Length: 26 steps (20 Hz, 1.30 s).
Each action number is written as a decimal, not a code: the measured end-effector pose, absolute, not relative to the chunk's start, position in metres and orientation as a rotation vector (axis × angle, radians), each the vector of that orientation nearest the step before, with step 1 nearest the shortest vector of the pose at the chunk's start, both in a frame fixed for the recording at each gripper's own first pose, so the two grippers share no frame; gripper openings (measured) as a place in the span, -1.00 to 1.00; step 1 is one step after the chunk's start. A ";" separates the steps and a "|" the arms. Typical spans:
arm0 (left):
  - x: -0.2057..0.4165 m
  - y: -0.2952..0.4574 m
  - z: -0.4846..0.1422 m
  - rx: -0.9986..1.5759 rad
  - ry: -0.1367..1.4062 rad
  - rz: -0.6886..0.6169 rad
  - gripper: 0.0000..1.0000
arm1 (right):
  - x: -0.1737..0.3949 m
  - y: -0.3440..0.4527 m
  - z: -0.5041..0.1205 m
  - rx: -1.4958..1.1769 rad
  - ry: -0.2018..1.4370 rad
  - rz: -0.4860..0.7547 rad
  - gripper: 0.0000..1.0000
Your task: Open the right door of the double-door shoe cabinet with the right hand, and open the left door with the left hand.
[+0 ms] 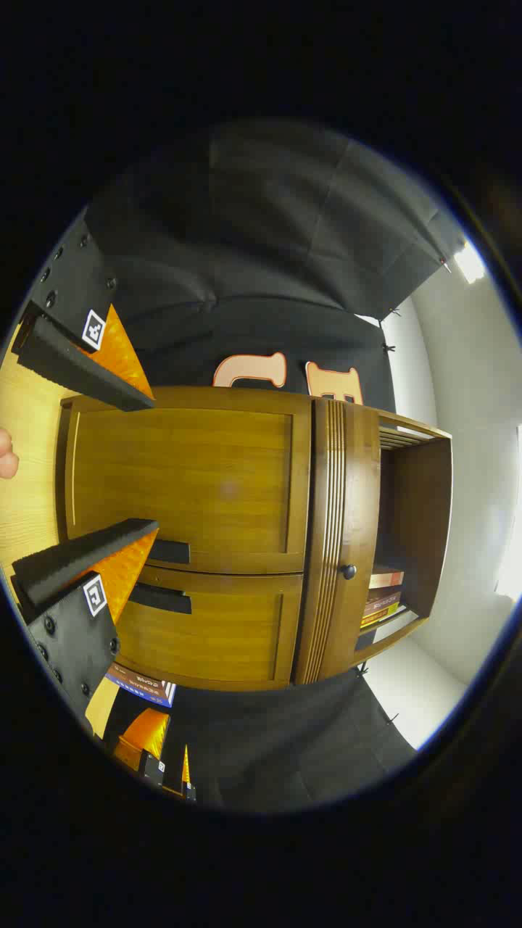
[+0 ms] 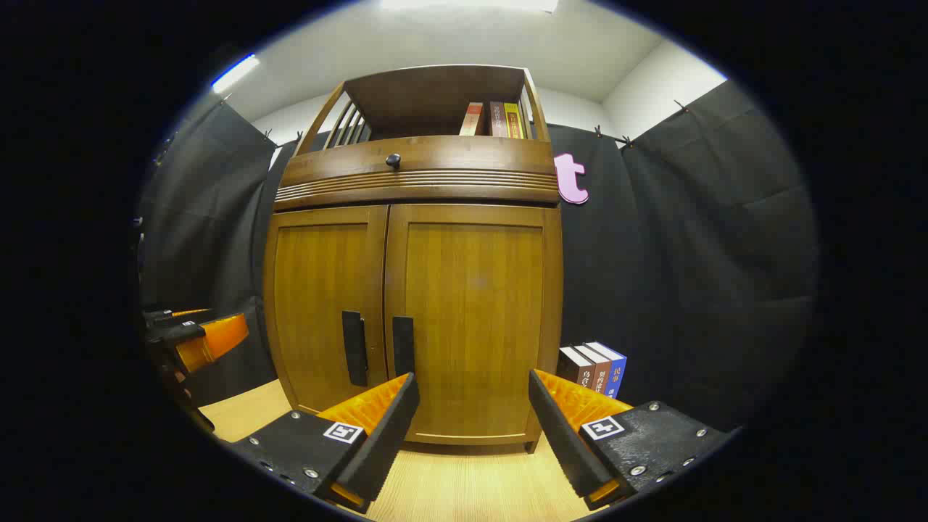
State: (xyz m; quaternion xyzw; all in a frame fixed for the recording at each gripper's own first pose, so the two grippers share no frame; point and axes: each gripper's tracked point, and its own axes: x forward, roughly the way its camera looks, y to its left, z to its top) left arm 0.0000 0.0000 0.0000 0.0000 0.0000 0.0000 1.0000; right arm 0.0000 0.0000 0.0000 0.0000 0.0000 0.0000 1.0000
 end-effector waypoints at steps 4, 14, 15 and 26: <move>-0.005 -0.001 0.005 0.017 -0.009 -0.013 0.94 | 0.002 -0.001 0.008 0.012 -0.023 -0.005 0.87; -0.010 -0.008 0.005 0.015 -0.003 -0.032 0.97 | -0.002 -0.005 0.016 0.056 -0.051 -0.015 1.00; -0.010 -0.008 0.005 0.010 -0.003 -0.035 0.93 | -0.003 -0.006 0.018 0.055 -0.053 -0.017 1.00; -0.014 -0.011 0.007 0.019 -0.006 -0.032 0.94 | -0.003 -0.002 0.016 0.056 -0.046 -0.007 0.87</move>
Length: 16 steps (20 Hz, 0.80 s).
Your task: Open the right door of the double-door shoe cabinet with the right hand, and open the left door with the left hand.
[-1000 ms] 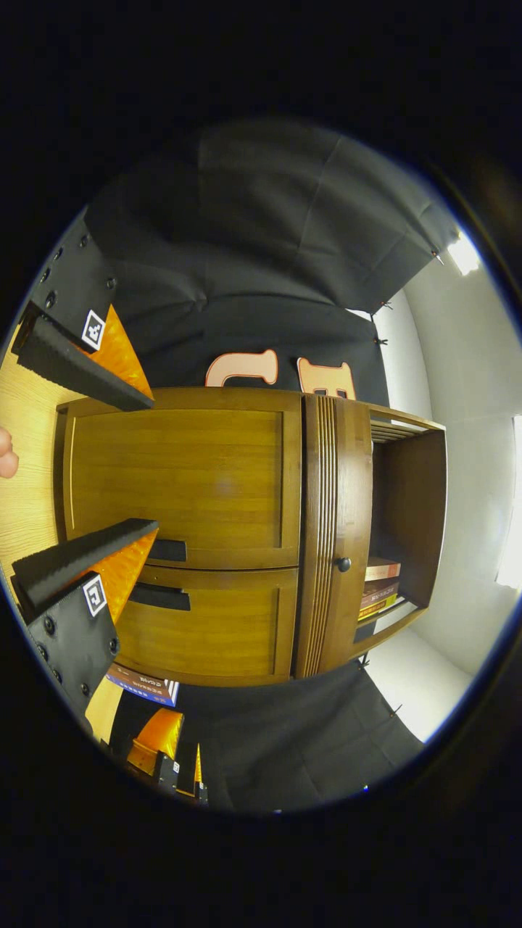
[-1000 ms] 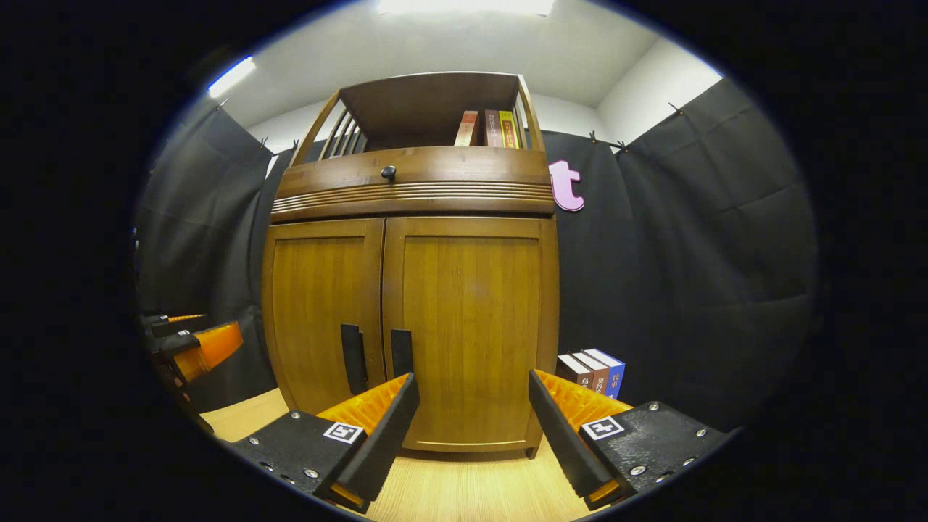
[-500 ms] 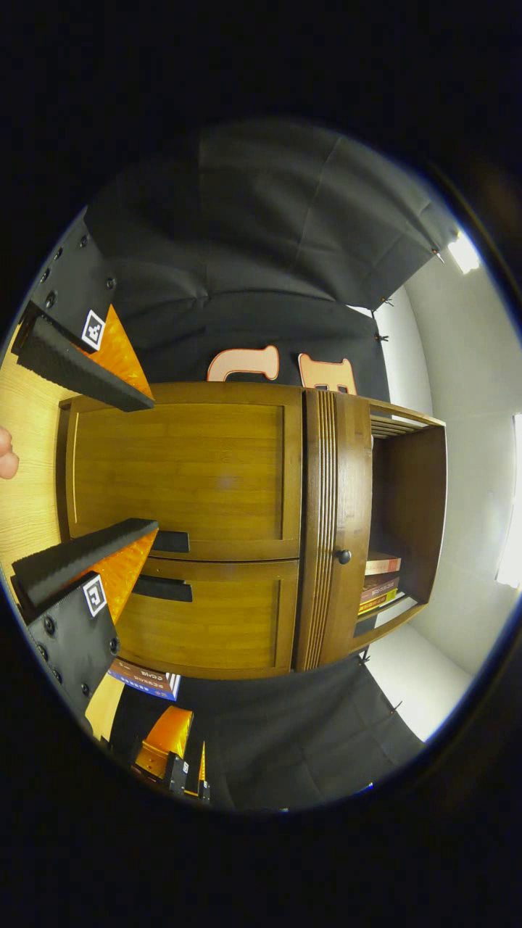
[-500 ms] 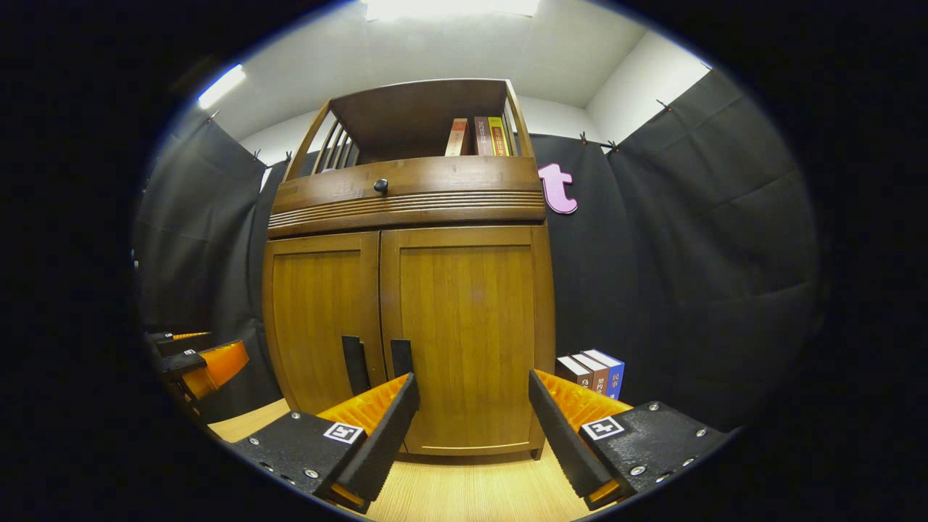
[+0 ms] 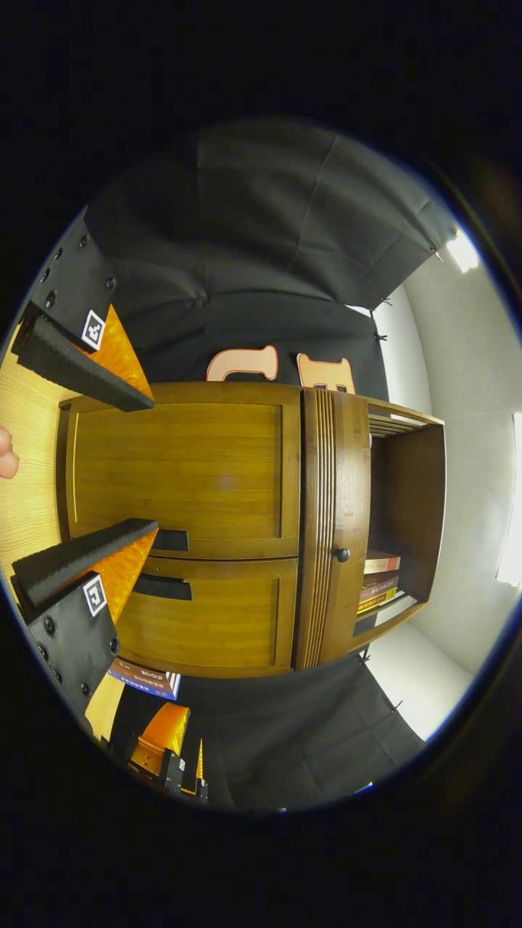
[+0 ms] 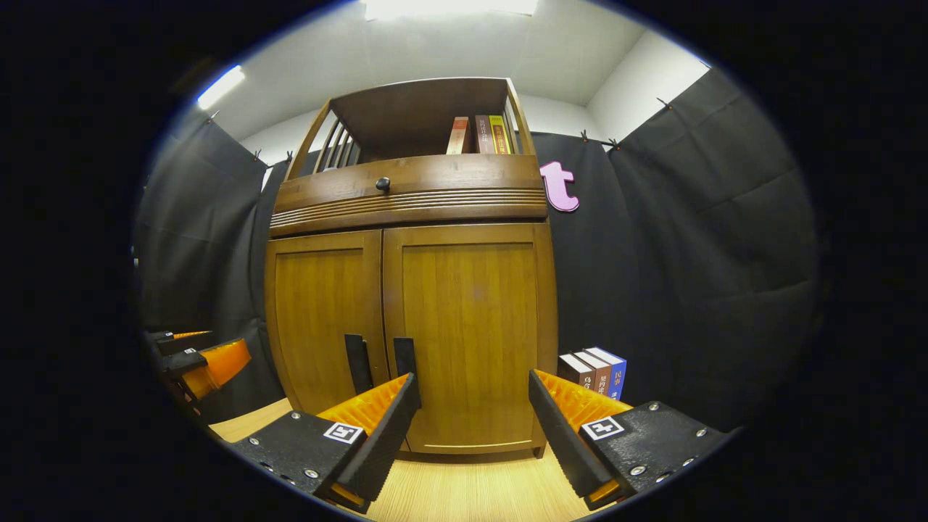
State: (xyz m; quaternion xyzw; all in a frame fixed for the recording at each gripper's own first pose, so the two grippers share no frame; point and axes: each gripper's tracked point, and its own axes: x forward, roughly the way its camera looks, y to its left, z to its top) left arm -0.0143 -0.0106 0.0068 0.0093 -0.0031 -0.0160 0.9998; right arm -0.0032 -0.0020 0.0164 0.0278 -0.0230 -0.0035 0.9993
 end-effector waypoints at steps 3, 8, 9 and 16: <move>-0.016 -0.007 0.007 0.021 -0.008 -0.027 0.89 | -0.003 0.000 0.020 0.056 -0.054 -0.005 0.87; -0.017 -0.004 0.007 0.012 -0.006 -0.019 0.93 | -0.001 0.002 0.022 0.051 -0.059 -0.001 0.87; -0.017 -0.004 0.007 0.011 -0.004 -0.019 0.89 | 0.001 0.003 0.023 0.048 -0.060 0.003 0.87; -0.027 -0.001 0.003 0.003 0.005 -0.012 0.93 | 0.039 0.030 0.043 0.027 -0.067 0.079 0.87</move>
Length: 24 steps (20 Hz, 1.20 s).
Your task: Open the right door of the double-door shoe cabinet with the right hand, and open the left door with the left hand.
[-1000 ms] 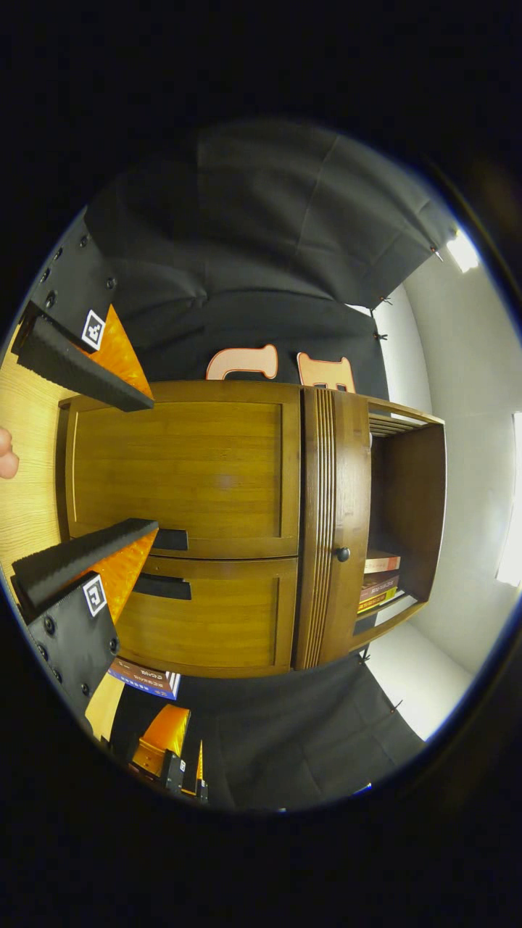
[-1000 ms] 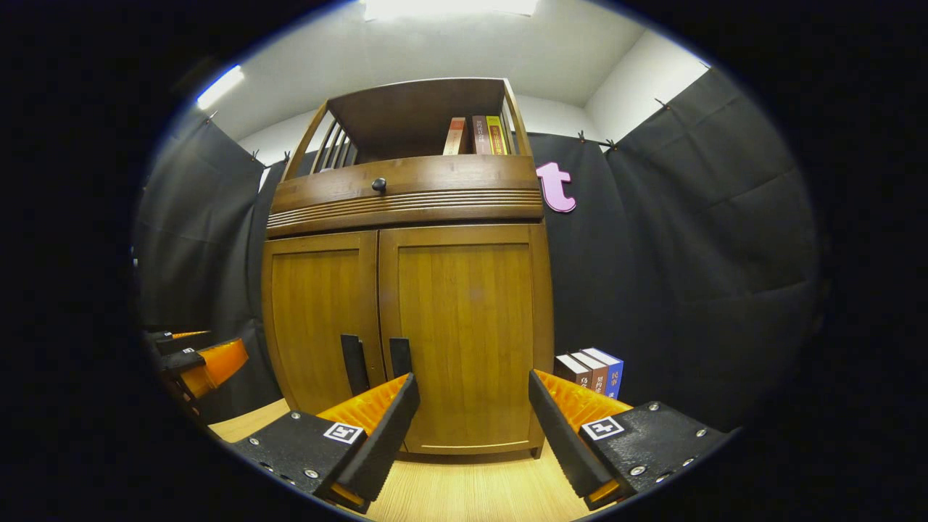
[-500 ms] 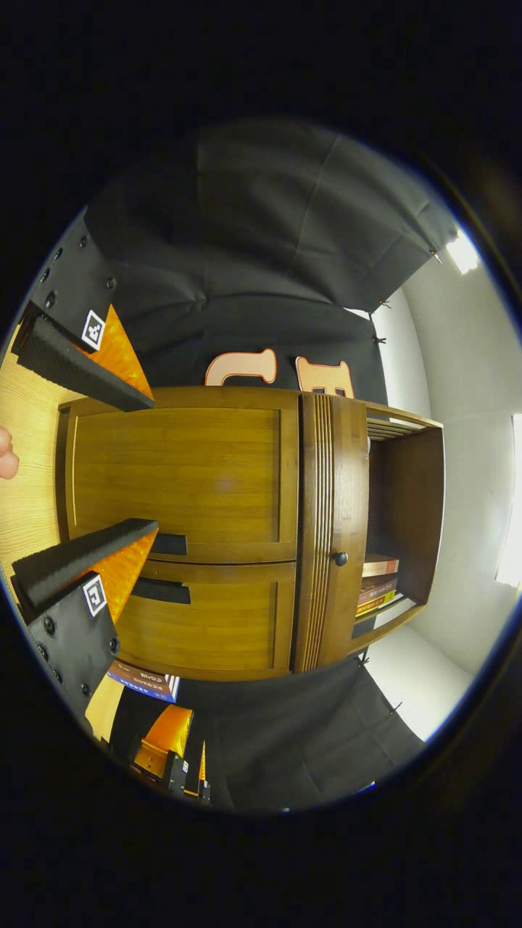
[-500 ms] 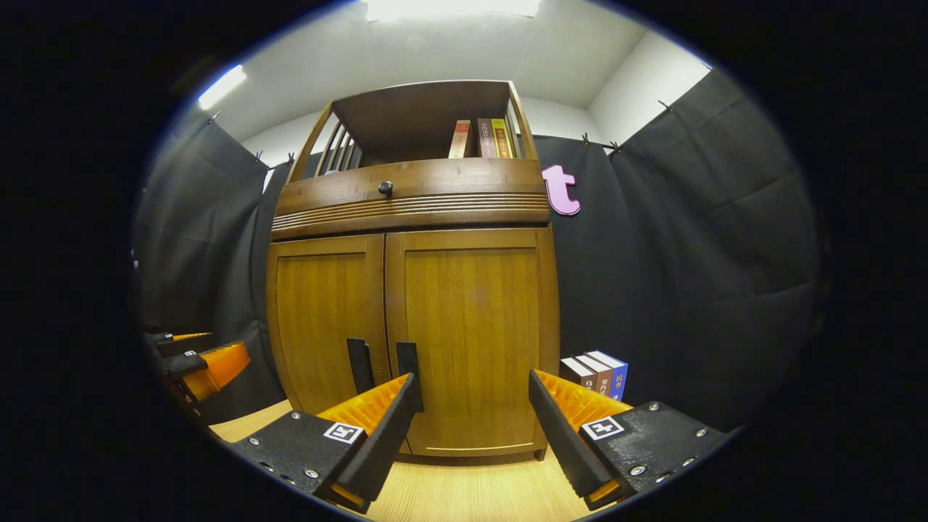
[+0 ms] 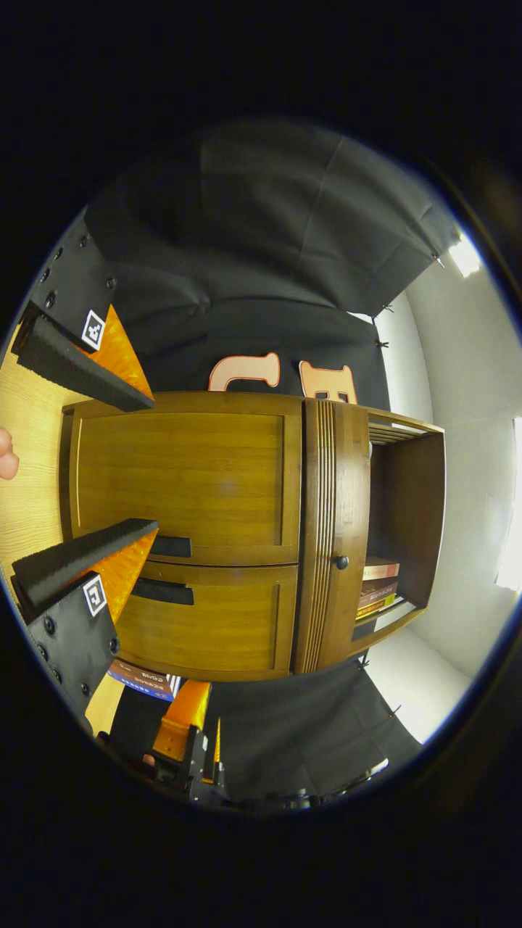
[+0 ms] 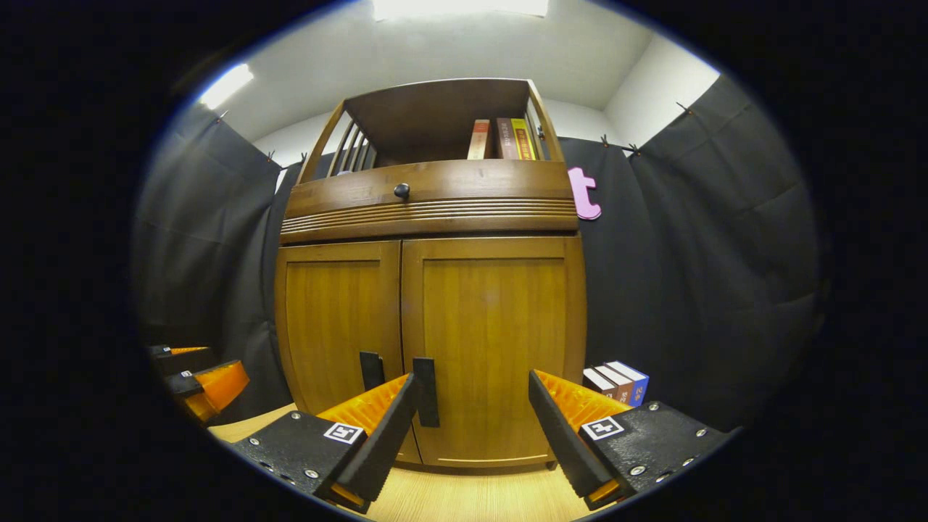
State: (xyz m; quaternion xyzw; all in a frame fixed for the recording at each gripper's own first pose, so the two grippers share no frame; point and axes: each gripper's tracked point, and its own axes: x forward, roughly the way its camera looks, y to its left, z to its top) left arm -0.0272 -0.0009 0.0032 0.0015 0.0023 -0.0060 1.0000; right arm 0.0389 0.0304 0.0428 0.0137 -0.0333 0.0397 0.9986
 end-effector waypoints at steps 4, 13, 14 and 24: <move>-0.032 0.003 0.002 -0.007 0.019 0.001 0.94 | 0.078 0.065 0.047 0.024 -0.062 0.149 0.87; -0.045 0.022 0.016 0.007 -0.007 0.054 0.90 | 0.172 0.089 -0.027 -0.028 0.034 0.115 0.87; -0.046 0.023 0.016 0.005 -0.005 0.056 0.92 | 0.179 0.089 -0.033 -0.027 0.042 0.109 1.00; -0.045 0.026 0.017 0.021 -0.015 0.065 0.90 | 0.214 0.093 -0.055 0.015 0.071 0.108 0.29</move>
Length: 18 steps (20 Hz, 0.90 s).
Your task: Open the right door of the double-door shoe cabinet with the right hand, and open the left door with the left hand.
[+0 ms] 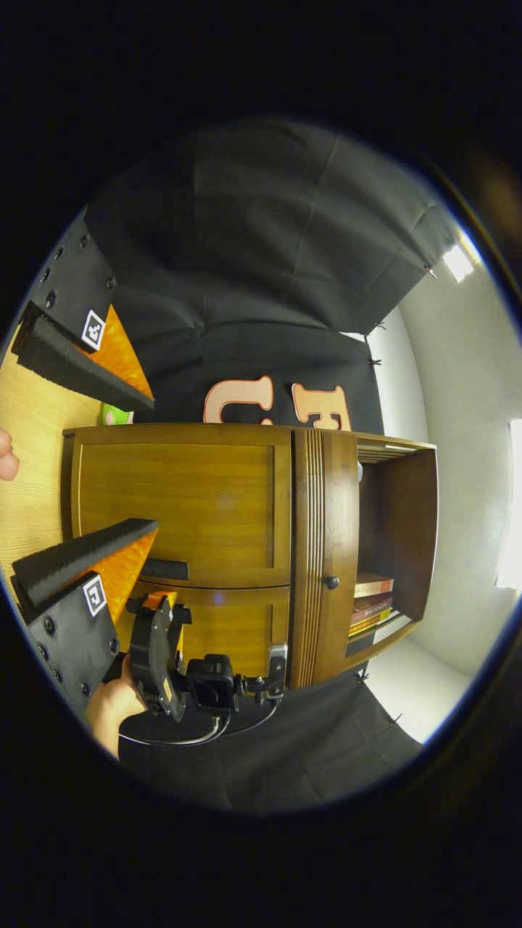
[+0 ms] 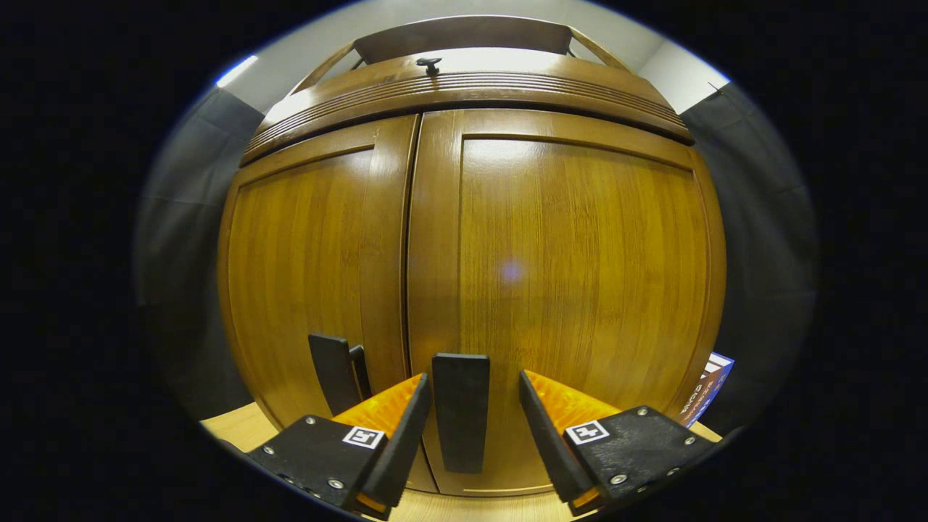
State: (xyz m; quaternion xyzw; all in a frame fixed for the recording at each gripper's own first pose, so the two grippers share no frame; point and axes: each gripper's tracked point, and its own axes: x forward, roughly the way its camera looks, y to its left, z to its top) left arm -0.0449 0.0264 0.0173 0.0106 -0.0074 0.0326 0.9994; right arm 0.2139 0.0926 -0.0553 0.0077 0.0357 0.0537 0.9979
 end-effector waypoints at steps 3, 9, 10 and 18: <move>-0.044 0.028 0.017 0.024 -0.013 0.067 0.96 | 0.212 0.093 -0.055 0.024 0.054 0.116 0.31; -0.042 0.026 0.017 0.031 -0.007 0.058 0.97 | 0.212 0.098 -0.059 0.078 0.052 0.135 -0.37; -0.041 0.025 0.017 0.029 -0.009 0.055 0.93 | 0.209 0.098 -0.060 0.064 0.046 0.138 -0.24; -0.042 0.024 0.018 0.026 -0.016 0.044 0.96 | 0.209 0.098 -0.061 0.035 0.057 0.156 -0.45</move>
